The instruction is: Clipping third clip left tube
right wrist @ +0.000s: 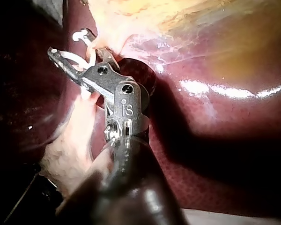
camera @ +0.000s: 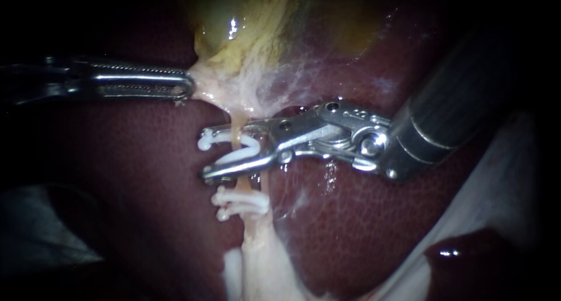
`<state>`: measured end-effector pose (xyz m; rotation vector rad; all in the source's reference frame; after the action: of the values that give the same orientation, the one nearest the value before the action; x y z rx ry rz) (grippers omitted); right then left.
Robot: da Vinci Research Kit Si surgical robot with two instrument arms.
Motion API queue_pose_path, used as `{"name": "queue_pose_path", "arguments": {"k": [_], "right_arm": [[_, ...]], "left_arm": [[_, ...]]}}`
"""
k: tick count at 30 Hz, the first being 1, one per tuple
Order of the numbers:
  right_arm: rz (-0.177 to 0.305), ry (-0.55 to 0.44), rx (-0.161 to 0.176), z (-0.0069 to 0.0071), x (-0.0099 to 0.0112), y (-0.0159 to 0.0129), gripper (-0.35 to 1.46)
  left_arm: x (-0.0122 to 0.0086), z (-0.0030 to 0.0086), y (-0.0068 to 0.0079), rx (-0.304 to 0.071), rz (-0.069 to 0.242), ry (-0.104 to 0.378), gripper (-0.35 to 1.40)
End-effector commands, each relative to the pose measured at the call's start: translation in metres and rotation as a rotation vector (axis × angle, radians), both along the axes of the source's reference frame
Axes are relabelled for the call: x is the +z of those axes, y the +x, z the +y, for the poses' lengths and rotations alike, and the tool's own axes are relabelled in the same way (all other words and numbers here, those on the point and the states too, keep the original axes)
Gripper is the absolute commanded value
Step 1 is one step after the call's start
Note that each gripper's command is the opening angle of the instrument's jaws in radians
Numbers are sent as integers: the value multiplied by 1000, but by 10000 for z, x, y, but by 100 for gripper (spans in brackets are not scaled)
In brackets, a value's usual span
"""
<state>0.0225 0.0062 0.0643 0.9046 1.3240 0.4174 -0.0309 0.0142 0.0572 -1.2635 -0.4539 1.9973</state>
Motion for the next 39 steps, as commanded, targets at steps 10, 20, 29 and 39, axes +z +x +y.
{"name": "queue_pose_path", "arguments": {"k": [10, 20, 29, 39], "right_arm": [[23, 31, -40, -1, -2, -5, 13], [25, 31, -43, -2, -2, -6, -10], [10, 69, -38, -3, -3, -9, -35], [11, 69, -39, -4, -3, -9, -35]], "left_arm": [[0, 0, 0, -1, 0, -1, -35], [0, 0, 0, -1, 0, -1, -35], [0, 0, -1, -1, 0, -1, -35], [0, 0, 0, -1, 0, 0, -35]]}}
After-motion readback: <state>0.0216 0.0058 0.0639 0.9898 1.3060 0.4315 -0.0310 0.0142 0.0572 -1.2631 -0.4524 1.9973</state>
